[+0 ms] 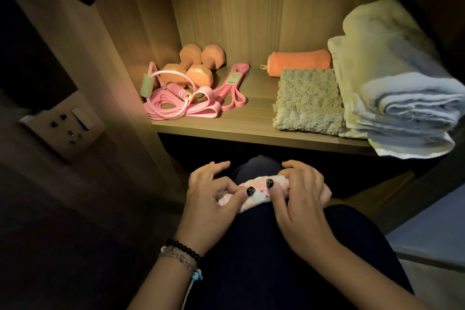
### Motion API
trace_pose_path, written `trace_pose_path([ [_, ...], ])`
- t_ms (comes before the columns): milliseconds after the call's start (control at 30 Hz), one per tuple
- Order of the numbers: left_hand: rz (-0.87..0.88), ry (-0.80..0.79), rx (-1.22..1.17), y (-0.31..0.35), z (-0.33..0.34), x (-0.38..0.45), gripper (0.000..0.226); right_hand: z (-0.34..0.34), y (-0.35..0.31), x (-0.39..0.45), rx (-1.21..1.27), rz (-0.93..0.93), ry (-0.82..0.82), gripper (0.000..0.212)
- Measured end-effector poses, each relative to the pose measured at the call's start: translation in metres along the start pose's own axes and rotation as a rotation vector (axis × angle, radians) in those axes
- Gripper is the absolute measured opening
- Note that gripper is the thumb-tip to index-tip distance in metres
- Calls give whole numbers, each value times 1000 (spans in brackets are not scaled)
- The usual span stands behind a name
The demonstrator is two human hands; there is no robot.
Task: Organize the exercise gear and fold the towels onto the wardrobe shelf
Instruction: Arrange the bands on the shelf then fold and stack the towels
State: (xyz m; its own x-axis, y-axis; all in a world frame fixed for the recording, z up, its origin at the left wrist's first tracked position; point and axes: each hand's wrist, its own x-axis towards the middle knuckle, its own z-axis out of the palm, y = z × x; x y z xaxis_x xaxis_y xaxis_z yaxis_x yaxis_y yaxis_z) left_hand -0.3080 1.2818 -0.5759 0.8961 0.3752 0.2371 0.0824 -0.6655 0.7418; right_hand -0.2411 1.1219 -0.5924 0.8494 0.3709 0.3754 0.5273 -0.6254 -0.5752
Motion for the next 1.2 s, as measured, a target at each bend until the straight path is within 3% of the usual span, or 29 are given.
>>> trace_pose_path([
  [167,63,-128,-79,-3,0,10,5,-9,-6,17,217,-49,-19,17],
  [233,74,-181,-171,-1,0,18,14,-18,-10,29,344,-66,-20,12],
  [367,21,-238,-612,23,-3,35,19,-43,-15,56,608,-94,-1,11],
  [467,-6,-218,-800,40,-8,49,14,-57,-16,78,621,-98,45,11],
  [567,12,-129,-792,54,-6,67,21,-65,-14,99,562,-103,53,9],
  [800,-48,82,-641,53,19,120,11,-52,7,153,375,22,105,16],
  [900,-206,202,-645,39,44,156,9,-36,33,177,114,66,64,35],
  [1033,-377,309,-562,7,81,207,6,-8,71,191,-286,96,-130,55],
  [1200,-316,229,-308,-4,108,252,16,19,93,197,-449,62,-13,60],
])
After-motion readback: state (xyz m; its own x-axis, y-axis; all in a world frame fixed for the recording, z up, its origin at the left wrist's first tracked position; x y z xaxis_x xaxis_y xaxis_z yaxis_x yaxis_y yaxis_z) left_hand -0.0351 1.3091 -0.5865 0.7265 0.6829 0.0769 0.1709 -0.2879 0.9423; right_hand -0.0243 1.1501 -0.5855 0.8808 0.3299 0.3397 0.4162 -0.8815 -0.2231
